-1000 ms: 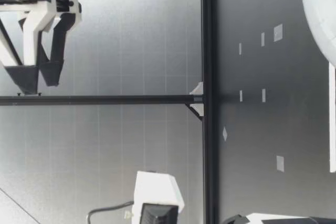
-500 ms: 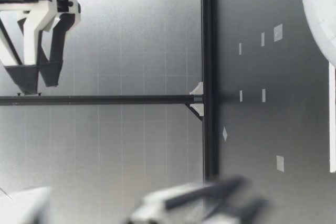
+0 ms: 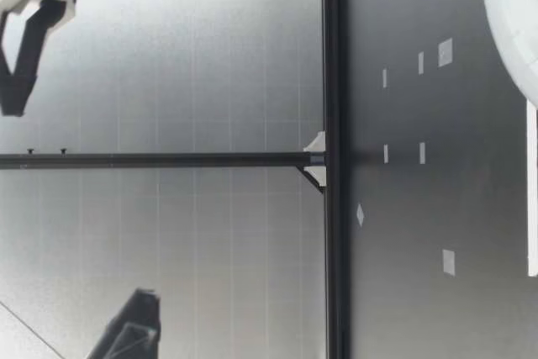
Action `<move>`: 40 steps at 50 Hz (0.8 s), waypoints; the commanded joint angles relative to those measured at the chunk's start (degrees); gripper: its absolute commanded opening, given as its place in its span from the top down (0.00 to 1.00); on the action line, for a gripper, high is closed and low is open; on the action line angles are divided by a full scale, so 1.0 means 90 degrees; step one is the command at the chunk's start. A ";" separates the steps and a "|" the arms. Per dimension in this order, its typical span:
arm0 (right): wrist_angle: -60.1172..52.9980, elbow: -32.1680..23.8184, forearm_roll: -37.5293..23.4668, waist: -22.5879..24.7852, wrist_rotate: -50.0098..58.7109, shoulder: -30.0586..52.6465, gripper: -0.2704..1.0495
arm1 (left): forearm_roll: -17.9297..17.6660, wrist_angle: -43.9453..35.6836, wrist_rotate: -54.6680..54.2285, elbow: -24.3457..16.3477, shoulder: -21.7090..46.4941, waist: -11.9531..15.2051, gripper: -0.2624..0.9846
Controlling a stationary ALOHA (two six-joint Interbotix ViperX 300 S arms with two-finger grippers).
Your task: Pick up the fork and place it on the plate.
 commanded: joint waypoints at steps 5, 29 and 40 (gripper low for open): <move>-0.0439 0.0078 -0.0010 0.0000 0.0078 0.0068 0.22 | 0.0010 -0.0742 0.0205 0.0117 0.0020 -0.0010 0.34; -0.0254 0.0059 -0.0010 0.0010 0.0342 0.0137 0.22 | -0.0020 -0.0742 0.0225 0.0098 0.0010 -0.0010 0.34; -0.0273 0.0059 -0.0010 0.0010 0.0313 0.0137 0.22 | -0.0029 -0.0732 0.0215 0.0078 0.0000 -0.0010 0.34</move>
